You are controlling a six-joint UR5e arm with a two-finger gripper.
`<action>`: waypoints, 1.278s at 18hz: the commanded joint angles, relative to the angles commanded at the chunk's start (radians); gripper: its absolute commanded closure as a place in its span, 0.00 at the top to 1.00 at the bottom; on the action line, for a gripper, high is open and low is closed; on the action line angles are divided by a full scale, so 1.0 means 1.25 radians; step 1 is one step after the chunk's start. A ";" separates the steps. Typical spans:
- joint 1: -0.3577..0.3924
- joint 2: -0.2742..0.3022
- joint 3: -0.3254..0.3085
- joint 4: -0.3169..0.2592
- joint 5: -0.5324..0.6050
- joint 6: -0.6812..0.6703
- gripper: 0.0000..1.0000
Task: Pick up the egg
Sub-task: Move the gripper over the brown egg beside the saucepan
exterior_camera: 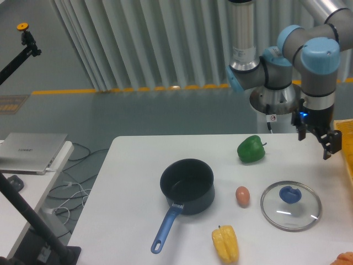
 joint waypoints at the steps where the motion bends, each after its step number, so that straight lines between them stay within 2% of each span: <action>1: -0.021 -0.004 0.001 0.001 0.000 -0.033 1.00; 7: -0.135 -0.063 0.025 0.048 -0.002 -0.234 1.00; 10: -0.171 -0.102 0.027 0.098 -0.002 -0.324 1.00; 13: -0.183 -0.130 0.026 0.117 -0.002 -0.403 1.00; 17: -0.186 -0.141 0.014 0.122 -0.009 -0.468 1.00; 23: -0.190 -0.174 0.007 0.131 -0.018 -0.529 1.00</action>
